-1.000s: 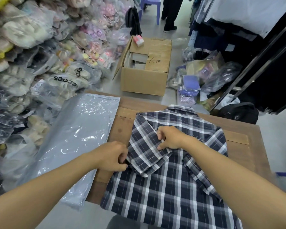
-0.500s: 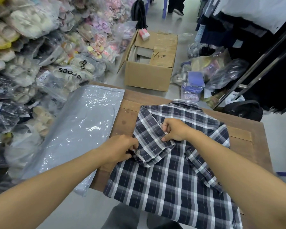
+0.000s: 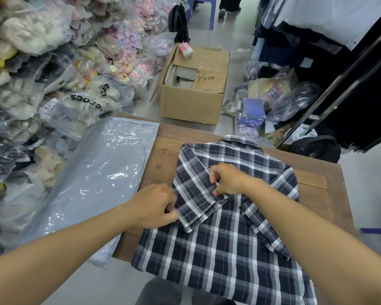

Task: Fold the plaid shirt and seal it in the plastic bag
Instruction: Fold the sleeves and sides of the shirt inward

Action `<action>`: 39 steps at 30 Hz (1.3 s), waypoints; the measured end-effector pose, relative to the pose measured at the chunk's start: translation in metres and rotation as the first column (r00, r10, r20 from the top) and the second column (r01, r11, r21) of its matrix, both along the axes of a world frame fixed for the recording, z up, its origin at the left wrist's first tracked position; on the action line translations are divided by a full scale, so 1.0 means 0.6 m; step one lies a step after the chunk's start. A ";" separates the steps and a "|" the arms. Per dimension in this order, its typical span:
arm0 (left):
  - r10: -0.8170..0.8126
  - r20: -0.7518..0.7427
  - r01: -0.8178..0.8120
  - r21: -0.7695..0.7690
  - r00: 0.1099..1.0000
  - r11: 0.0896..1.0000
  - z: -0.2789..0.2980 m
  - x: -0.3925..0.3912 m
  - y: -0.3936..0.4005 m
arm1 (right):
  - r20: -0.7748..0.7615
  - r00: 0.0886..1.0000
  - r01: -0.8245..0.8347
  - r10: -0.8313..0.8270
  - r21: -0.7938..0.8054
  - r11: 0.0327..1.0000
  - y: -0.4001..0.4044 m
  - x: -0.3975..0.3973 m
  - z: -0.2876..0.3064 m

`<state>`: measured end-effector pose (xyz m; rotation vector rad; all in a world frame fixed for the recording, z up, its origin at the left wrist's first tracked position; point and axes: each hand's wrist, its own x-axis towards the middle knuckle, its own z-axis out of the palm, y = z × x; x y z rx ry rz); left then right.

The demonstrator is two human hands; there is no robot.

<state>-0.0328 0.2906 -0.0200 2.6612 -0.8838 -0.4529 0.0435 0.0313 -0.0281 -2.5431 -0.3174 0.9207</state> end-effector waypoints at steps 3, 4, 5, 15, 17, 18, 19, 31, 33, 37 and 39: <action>0.006 0.112 -0.013 0.061 0.994 0.998 -0.013 0.013 -0.030 | 0.037 0.999 -0.029 0.030 -0.028 0.999 -0.001 0.000 0.001; -0.013 0.075 0.004 0.118 0.997 0.993 -0.021 0.017 -0.038 | 0.049 0.998 -0.042 0.044 -0.037 0.998 -0.003 -0.001 0.001; -0.032 0.037 0.024 0.182 0.999 0.983 -0.028 0.019 -0.044 | 0.055 0.997 -0.050 0.052 -0.040 0.998 -0.006 -0.002 0.000; 0.106 0.163 -0.126 0.119 0.981 0.985 -0.045 0.092 -0.080 | 0.078 0.992 0.082 -0.095 0.149 0.985 -0.035 -0.032 0.005; 0.121 0.140 -0.142 0.157 0.983 0.977 -0.055 0.123 -0.091 | 0.112 0.972 0.178 -0.205 0.213 0.961 -0.058 -0.039 0.015; 0.106 0.099 -0.126 0.221 0.989 0.967 -0.064 0.131 -0.095 | 0.135 0.957 0.223 -0.257 0.223 0.949 -0.076 -0.041 0.018; 0.093 0.058 -0.106 0.273 0.994 0.956 -0.073 0.136 -0.097 | 0.156 0.939 0.268 -0.306 0.225 0.937 -0.099 -0.044 0.020; 0.444 -0.091 -0.438 0.077 0.891 0.896 -0.031 0.228 -0.100 | 0.015 0.458 0.881 -0.889 0.130 0.456 -0.332 -0.053 -0.003; 0.506 -0.186 -0.498 0.091 0.842 0.862 -0.031 0.247 -0.102 | -0.057 0.445 0.892 -0.894 0.120 0.436 -0.330 -0.047 -0.001; 0.594 -0.332 -0.592 0.118 0.733 0.797 -0.020 0.277 -0.108 | -0.105 0.487 0.871 -0.867 0.125 0.474 -0.335 -0.037 0.007; 0.592 -0.388 -0.597 0.122 0.706 0.793 -0.012 0.286 -0.108 | -0.134 0.536 0.844 -0.834 0.113 0.524 -0.336 -0.034 0.015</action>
